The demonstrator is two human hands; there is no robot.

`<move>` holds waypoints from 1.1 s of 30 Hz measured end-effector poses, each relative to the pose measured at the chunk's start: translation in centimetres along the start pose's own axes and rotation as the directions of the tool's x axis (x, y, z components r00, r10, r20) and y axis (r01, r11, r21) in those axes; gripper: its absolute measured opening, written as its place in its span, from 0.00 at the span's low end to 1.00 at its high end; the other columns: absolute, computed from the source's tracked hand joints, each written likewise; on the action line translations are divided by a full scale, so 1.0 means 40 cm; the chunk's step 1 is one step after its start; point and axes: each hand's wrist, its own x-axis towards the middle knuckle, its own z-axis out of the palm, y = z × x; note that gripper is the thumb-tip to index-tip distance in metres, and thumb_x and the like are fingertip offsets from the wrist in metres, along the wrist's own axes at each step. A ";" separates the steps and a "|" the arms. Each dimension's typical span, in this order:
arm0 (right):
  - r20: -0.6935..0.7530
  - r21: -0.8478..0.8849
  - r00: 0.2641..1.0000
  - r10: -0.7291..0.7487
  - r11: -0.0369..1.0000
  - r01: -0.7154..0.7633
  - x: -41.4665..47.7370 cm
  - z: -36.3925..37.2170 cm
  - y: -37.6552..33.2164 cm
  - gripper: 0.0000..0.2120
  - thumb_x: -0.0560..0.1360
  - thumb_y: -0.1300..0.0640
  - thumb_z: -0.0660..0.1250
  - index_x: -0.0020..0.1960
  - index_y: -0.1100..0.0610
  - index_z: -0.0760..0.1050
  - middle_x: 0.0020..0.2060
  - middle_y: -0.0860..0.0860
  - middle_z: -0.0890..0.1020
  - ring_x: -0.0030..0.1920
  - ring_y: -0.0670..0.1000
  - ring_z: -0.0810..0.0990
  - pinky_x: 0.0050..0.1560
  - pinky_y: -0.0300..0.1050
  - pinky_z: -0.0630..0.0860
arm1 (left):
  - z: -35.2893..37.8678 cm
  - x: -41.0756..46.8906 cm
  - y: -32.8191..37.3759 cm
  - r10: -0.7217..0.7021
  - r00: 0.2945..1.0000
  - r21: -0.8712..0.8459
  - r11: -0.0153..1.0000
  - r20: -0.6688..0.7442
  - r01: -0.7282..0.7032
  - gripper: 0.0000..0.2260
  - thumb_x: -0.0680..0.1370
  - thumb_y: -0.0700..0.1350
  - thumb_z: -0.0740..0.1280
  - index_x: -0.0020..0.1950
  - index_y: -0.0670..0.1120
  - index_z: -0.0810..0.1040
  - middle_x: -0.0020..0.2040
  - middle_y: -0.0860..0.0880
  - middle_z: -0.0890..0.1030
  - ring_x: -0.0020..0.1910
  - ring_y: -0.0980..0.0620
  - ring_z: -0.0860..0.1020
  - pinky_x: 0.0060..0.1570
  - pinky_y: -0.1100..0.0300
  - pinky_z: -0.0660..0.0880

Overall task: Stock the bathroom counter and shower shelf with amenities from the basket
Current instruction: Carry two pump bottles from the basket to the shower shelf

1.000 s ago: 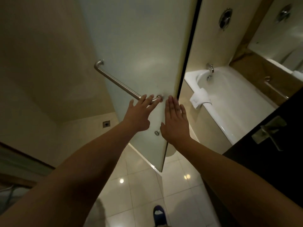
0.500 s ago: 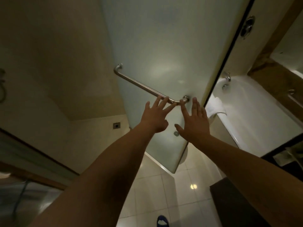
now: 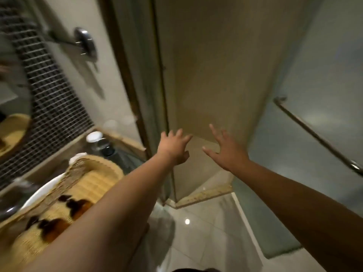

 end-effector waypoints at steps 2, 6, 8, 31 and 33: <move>0.017 0.038 0.986 -0.164 0.986 0.163 0.049 0.059 -0.184 0.39 0.72 0.23 0.52 0.76 0.29 0.37 0.79 0.54 0.60 0.75 0.60 0.65 0.66 0.61 0.72 | 0.026 -0.083 -0.111 -0.102 0.995 -0.017 0.995 0.022 0.102 0.32 0.77 0.60 0.63 0.79 0.58 0.57 0.79 0.44 0.61 0.73 0.37 0.65 0.68 0.40 0.63; 0.160 -0.070 0.905 -0.394 0.910 0.408 0.082 0.181 -0.497 0.42 0.75 0.34 0.63 0.80 0.37 0.41 0.79 0.54 0.61 0.73 0.58 0.68 0.62 0.56 0.75 | 0.077 -0.264 -0.312 -0.309 0.950 -0.045 0.949 0.050 0.311 0.33 0.77 0.61 0.64 0.79 0.56 0.58 0.77 0.44 0.64 0.73 0.40 0.66 0.69 0.39 0.62; 0.267 -0.089 0.857 -0.440 0.874 0.477 0.085 0.237 -0.621 0.43 0.74 0.36 0.66 0.80 0.39 0.44 0.79 0.51 0.61 0.71 0.58 0.70 0.60 0.55 0.77 | 0.112 -0.371 -0.413 -0.447 0.894 -0.034 0.893 0.037 0.448 0.33 0.76 0.63 0.63 0.79 0.55 0.59 0.76 0.44 0.66 0.73 0.41 0.66 0.70 0.39 0.60; 0.327 0.268 0.445 -0.834 0.534 0.802 -0.065 0.573 -0.980 0.39 0.78 0.47 0.68 0.78 0.31 0.47 0.81 0.50 0.44 0.36 0.45 0.78 0.29 0.37 0.74 | 0.431 -0.891 -0.536 -0.868 0.332 -0.265 0.244 0.370 0.933 0.42 0.72 0.74 0.59 0.80 0.54 0.54 0.74 0.48 0.69 0.70 0.45 0.71 0.66 0.43 0.70; 0.299 0.322 0.428 -0.853 0.512 0.796 -0.072 0.602 -0.948 0.41 0.77 0.51 0.69 0.78 0.31 0.46 0.81 0.51 0.44 0.41 0.50 0.80 0.32 0.38 0.73 | 0.456 -0.857 -0.514 -0.883 0.317 -0.330 0.202 0.346 0.922 0.39 0.72 0.73 0.61 0.76 0.50 0.62 0.70 0.48 0.72 0.66 0.47 0.74 0.61 0.46 0.75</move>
